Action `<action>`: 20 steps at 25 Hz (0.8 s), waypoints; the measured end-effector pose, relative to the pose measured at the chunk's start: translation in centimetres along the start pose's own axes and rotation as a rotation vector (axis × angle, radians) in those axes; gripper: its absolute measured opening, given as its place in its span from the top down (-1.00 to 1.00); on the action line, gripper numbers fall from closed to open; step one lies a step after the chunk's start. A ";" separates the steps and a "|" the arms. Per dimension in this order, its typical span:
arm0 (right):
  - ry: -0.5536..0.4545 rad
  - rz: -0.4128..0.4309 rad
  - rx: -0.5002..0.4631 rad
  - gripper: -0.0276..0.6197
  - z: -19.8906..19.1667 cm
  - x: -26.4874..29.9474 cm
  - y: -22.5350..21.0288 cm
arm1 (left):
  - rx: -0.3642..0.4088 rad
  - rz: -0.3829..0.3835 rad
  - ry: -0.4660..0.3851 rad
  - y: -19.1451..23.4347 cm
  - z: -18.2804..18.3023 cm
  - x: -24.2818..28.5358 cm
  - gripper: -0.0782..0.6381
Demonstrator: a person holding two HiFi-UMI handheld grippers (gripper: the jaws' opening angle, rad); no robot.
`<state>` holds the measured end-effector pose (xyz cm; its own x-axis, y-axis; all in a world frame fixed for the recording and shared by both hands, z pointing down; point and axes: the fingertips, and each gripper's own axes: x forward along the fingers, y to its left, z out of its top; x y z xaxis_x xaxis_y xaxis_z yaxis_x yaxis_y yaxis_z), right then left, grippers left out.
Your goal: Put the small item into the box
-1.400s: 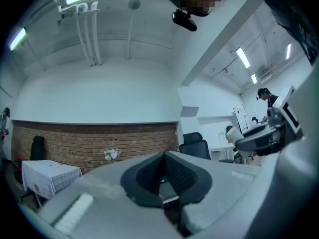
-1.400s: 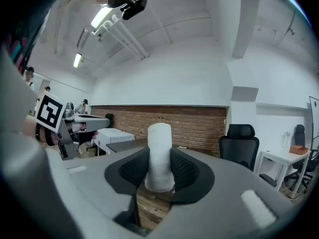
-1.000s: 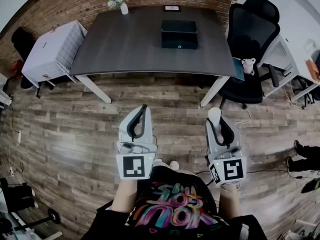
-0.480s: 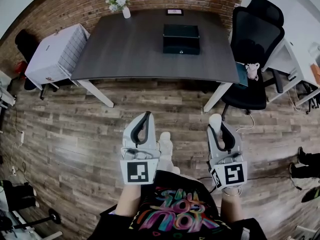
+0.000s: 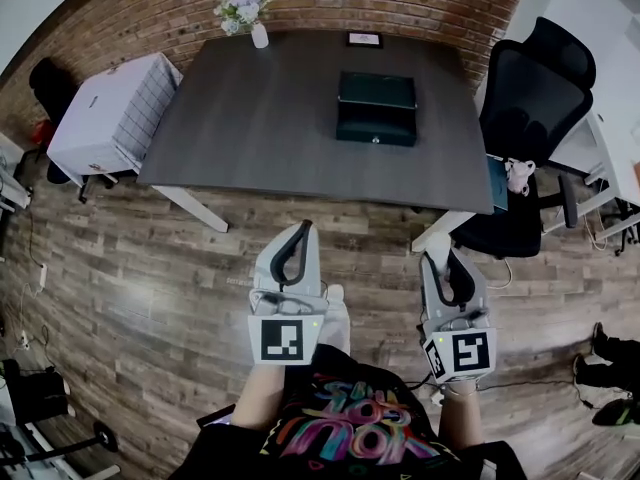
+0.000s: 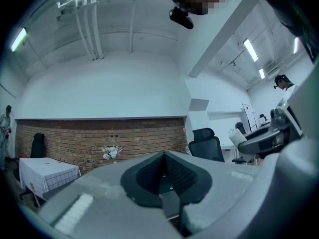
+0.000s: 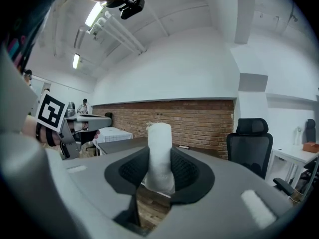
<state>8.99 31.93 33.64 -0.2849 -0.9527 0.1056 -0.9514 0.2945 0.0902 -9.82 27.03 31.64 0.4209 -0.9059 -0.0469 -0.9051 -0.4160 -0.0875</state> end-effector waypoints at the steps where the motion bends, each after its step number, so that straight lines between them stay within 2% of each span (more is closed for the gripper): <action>1: 0.003 0.001 0.001 0.51 0.1 1.4 -0.5 | -0.001 -0.001 0.000 0.5 0.0 1.3 0.78; 7: 0.019 -0.004 0.000 0.51 0.8 9.0 -3.1 | 0.014 -0.021 0.021 3.5 -0.5 8.4 0.78; 11: 0.027 -0.014 0.002 0.51 1.2 13.0 -4.0 | -0.007 -0.024 0.032 5.6 -1.2 12.0 0.78; 20: 0.052 -0.049 0.007 0.51 0.8 18.7 -5.2 | 0.001 -0.062 0.029 8.6 -2.2 17.7 0.78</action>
<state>8.54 12.48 34.32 -0.2314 -0.9608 0.1524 -0.9650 0.2466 0.0897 -10.33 7.27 32.23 0.4741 -0.8804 -0.0122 -0.8774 -0.4712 -0.0902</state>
